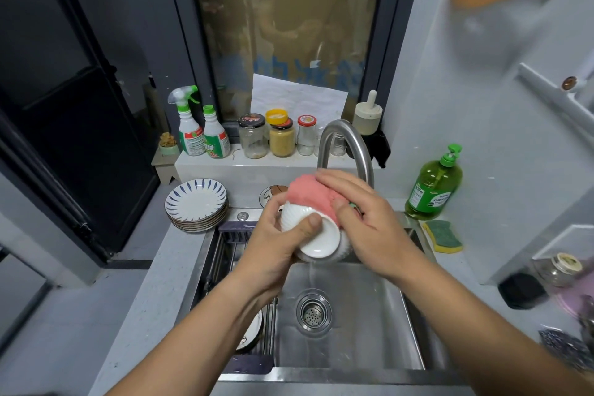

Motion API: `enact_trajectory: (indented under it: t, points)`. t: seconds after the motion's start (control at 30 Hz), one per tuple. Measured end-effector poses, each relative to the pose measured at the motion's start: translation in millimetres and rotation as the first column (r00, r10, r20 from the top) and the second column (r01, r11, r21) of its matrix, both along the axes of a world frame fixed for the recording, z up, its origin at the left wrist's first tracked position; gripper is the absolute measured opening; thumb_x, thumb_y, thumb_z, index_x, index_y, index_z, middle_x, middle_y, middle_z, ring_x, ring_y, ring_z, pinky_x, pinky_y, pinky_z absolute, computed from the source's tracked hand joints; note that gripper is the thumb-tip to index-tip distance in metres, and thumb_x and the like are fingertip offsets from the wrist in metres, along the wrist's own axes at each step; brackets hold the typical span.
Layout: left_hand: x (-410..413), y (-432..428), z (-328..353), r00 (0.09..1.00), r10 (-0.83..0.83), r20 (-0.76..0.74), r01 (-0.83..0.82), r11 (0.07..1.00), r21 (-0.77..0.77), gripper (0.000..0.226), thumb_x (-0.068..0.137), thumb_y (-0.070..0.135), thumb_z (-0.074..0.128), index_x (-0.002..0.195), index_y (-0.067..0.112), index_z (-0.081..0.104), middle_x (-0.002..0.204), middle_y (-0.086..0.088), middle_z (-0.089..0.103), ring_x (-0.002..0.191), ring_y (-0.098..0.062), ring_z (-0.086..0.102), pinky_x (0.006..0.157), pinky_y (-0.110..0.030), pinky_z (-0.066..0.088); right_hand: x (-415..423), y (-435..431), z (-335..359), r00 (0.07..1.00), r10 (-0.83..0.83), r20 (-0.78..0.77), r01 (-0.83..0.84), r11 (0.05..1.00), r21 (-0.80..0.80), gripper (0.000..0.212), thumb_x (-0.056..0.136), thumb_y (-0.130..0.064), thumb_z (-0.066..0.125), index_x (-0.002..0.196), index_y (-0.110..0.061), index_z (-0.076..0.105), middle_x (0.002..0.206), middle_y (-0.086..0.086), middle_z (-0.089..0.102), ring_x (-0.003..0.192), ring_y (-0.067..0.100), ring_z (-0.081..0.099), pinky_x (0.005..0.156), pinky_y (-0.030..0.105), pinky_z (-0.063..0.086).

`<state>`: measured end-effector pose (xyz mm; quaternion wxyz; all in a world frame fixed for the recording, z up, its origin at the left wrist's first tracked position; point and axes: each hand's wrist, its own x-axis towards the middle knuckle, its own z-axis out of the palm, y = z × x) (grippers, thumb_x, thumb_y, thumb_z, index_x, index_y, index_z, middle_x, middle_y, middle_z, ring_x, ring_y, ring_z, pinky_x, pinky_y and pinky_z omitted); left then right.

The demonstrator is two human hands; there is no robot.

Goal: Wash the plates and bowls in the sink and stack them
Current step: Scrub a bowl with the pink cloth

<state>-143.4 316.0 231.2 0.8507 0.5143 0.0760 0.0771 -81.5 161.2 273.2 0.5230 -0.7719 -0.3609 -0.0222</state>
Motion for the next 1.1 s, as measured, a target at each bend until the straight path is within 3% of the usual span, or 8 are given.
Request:
enact_trajectory:
  t: [0.17, 0.33, 0.47, 0.57, 0.67, 0.77, 0.97, 1.1]
  points:
    - [2.1, 8.2, 7.4, 0.999, 0.052, 0.003, -0.052, 0.999, 0.001, 0.059, 0.074, 0.024, 0.082, 0.126, 0.015, 0.056, 0.104, -0.004, 0.074, 0.097, -0.022, 0.070, 0.097, -0.059, 0.053, -23.8, 2.3, -28.0, 0.999, -0.044, -0.026, 0.048, 0.987, 0.155, 0.042, 0.102, -0.020, 0.044, 0.143, -0.020, 0.050, 0.156, -0.008, 0.041, 0.145, 0.008, 0.036, 0.119, 0.038, 0.033]
    - [10.6, 5.9, 13.5, 0.994, 0.073, 0.083, -0.092, 0.963, 0.252, 0.067, 0.062, 0.036, 0.090, 0.120, 0.024, 0.060, 0.119, -0.010, 0.071, 0.101, -0.019, 0.069, 0.083, -0.032, 0.059, 13.5, 17.8, 6.8, 0.983, -0.064, -0.172, 0.093, 0.982, 0.163, 0.028, 0.097, -0.035, 0.051, 0.120, -0.037, 0.067, 0.138, -0.011, 0.058, 0.131, 0.001, 0.050, 0.114, 0.033, 0.040]
    - [18.4, 1.5, 27.1, 0.985, 0.156, 0.070, -0.151, 0.985, -0.080, 0.060, 0.079, 0.027, 0.087, 0.128, 0.017, 0.054, 0.117, -0.010, 0.070, 0.098, -0.022, 0.070, 0.070, -0.037, 0.061, -7.6, 32.3, -6.1, 0.924, 0.003, -0.382, 0.176, 0.883, 0.434, 0.030, 0.102, -0.037, 0.048, 0.130, -0.045, 0.057, 0.135, -0.012, 0.063, 0.106, 0.006, 0.063, 0.085, 0.014, 0.054]
    - [18.3, -22.5, 21.4, 0.974, 0.225, 0.033, -0.211, 0.950, -0.229, 0.062, 0.085, 0.041, 0.075, 0.135, 0.016, 0.049, 0.120, -0.009, 0.071, 0.108, -0.026, 0.071, 0.089, -0.046, 0.060, -29.2, 46.0, -16.4, 0.886, 0.014, -0.464, 0.291, 0.761, 0.579, 0.036, 0.101, -0.035, 0.051, 0.137, -0.037, 0.054, 0.139, -0.011, 0.061, 0.126, 0.011, 0.058, 0.104, 0.030, 0.049]
    - [11.6, -40.2, 8.1, 0.979, 0.185, -0.088, -0.200, 0.956, -0.215, 0.082, 0.079, 0.068, 0.069, 0.142, 0.021, 0.045, 0.132, -0.010, 0.069, 0.119, -0.028, 0.068, 0.104, -0.051, 0.051, -13.6, 41.4, -8.6, 0.922, -0.051, -0.384, 0.292, 0.741, 0.604, 0.026, 0.102, -0.017, 0.054, 0.123, -0.027, 0.065, 0.122, -0.011, 0.072, 0.115, 0.008, 0.064, 0.086, 0.019, 0.053]
    - [4.0, -25.2, 1.5, 0.987, 0.020, -0.160, -0.036, 0.994, -0.099, 0.081, 0.082, 0.064, 0.072, 0.140, 0.012, 0.051, 0.131, -0.014, 0.069, 0.121, -0.031, 0.067, 0.108, -0.053, 0.048, 8.6, 24.0, 2.1, 0.952, -0.053, -0.301, 0.211, 0.826, 0.523, 0.024, 0.098, -0.008, 0.058, 0.115, -0.019, 0.072, 0.115, -0.002, 0.075, 0.115, 0.015, 0.067, 0.096, 0.029, 0.052]
    - [13.9, 12.7, 18.9, 0.960, -0.266, -0.092, 0.281, 0.918, 0.279, 0.071, 0.070, 0.007, 0.089, 0.133, 0.023, 0.059, 0.125, -0.017, 0.070, 0.111, -0.030, 0.070, 0.083, -0.042, 0.060, 34.1, 1.2, 29.0, 0.954, 0.056, -0.294, -0.030, 0.995, 0.094, 0.026, 0.094, -0.006, 0.063, 0.099, -0.025, 0.080, 0.105, -0.008, 0.077, 0.107, 0.011, 0.070, 0.100, 0.042, 0.053]
    - [16.1, 8.8, 27.3, 0.964, -0.254, -0.075, 0.264, 0.945, 0.192, 0.061, 0.073, -0.005, 0.080, 0.127, 0.017, 0.062, 0.110, -0.011, 0.073, 0.098, -0.025, 0.072, 0.078, -0.041, 0.062, 33.7, 10.0, 26.4, 0.977, 0.059, -0.206, -0.073, 0.995, -0.061, 0.023, 0.098, -0.026, 0.057, 0.102, -0.029, 0.080, 0.107, -0.007, 0.073, 0.107, 0.005, 0.065, 0.102, 0.034, 0.049]
